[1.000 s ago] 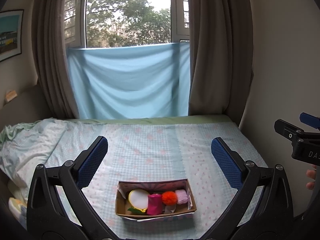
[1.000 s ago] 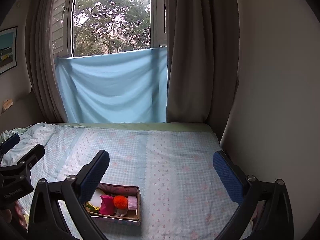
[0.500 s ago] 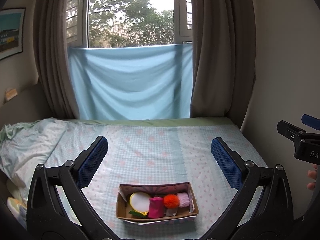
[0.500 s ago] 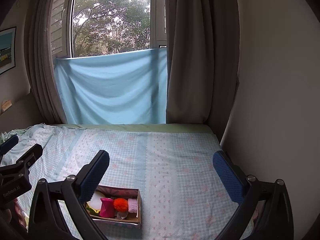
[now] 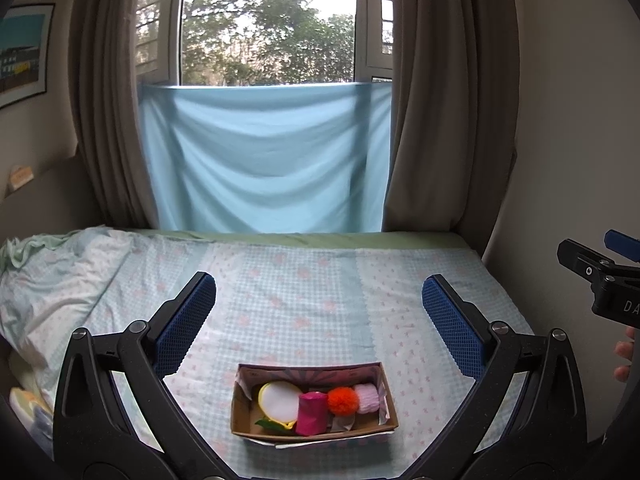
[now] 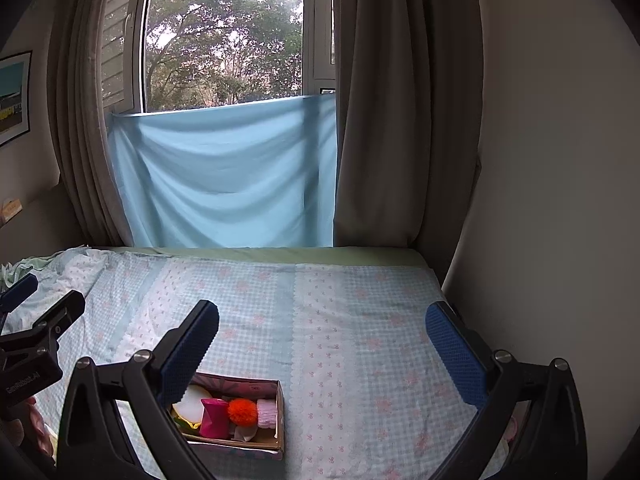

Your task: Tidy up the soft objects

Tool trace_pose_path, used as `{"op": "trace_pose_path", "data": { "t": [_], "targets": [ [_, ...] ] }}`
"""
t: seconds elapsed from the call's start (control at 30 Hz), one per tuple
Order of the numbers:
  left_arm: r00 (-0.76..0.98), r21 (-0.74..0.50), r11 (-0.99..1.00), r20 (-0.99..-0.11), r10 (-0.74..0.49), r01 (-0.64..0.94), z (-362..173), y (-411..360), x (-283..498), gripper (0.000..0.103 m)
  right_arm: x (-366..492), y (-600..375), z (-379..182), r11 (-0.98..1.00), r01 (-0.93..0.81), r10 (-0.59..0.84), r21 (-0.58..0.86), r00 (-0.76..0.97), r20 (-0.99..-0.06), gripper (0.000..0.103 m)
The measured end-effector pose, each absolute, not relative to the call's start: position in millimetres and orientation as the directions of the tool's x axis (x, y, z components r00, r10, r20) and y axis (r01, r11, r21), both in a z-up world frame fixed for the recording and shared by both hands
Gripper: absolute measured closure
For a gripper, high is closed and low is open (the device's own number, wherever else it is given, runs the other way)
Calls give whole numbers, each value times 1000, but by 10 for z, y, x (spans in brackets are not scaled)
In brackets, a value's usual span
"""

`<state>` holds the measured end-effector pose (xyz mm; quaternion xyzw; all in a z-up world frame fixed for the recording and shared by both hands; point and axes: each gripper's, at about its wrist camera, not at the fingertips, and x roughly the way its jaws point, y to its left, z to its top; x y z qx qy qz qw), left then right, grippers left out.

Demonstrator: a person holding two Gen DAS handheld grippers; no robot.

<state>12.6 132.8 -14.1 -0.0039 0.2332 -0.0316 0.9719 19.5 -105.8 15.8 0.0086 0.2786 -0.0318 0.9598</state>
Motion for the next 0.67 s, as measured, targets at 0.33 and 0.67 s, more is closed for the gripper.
{"op": "trace_pose_path", "data": {
  "t": [0.33, 0.67],
  "targets": [
    [884, -25, 999, -465, -44, 36, -154, 1369, 240, 0, 261, -1052, 157, 998, 68, -60, -4, 840, -540, 0],
    [885, 2, 999, -464, -45, 52, -262, 1212, 320, 0, 337, -1065, 107, 997, 74, -56, 8, 818, -573, 0]
  ]
}}
